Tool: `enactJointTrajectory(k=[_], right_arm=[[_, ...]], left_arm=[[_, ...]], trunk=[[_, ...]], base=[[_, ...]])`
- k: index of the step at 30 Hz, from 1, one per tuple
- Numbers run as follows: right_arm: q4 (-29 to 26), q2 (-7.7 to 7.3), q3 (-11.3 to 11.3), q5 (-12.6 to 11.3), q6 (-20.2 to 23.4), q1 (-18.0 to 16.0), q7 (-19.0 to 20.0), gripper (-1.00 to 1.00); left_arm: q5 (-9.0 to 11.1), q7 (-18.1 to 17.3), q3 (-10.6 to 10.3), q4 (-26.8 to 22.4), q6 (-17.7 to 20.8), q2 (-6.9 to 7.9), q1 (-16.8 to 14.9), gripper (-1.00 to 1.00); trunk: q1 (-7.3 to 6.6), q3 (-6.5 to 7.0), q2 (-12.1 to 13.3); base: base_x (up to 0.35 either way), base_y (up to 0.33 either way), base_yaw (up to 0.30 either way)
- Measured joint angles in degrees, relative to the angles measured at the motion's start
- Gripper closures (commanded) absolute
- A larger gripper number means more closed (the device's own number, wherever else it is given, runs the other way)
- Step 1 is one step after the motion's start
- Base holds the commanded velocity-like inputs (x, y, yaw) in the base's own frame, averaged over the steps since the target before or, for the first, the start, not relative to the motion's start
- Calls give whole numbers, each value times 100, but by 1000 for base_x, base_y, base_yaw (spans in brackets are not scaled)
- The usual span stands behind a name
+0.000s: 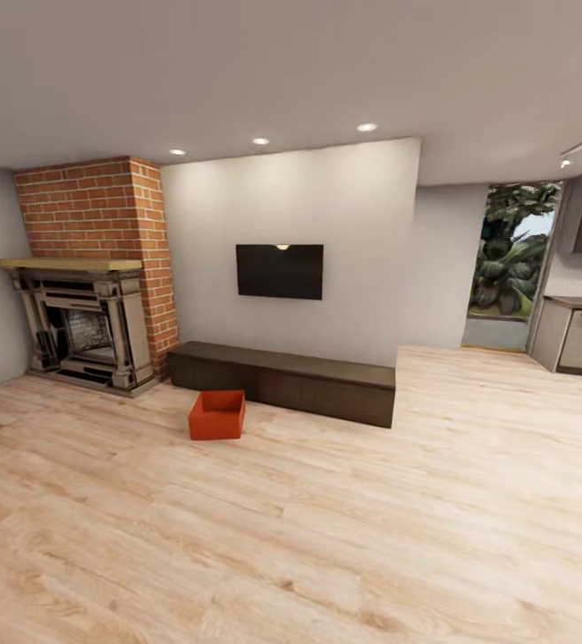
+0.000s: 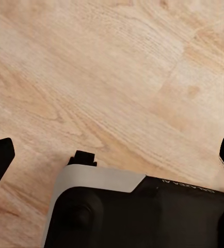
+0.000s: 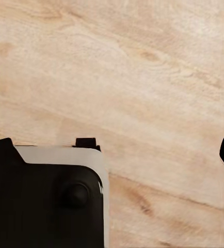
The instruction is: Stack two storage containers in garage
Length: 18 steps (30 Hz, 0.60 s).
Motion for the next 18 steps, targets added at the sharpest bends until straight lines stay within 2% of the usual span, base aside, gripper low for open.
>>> enactJointTrajectory(k=[18], right_arm=[[0,13,7,30,-25,0,26,-100]], left_arm=[[3,0,0,0,-7,0,1,-100]], trunk=[[0,0,0]], base=[[323,0,12]])
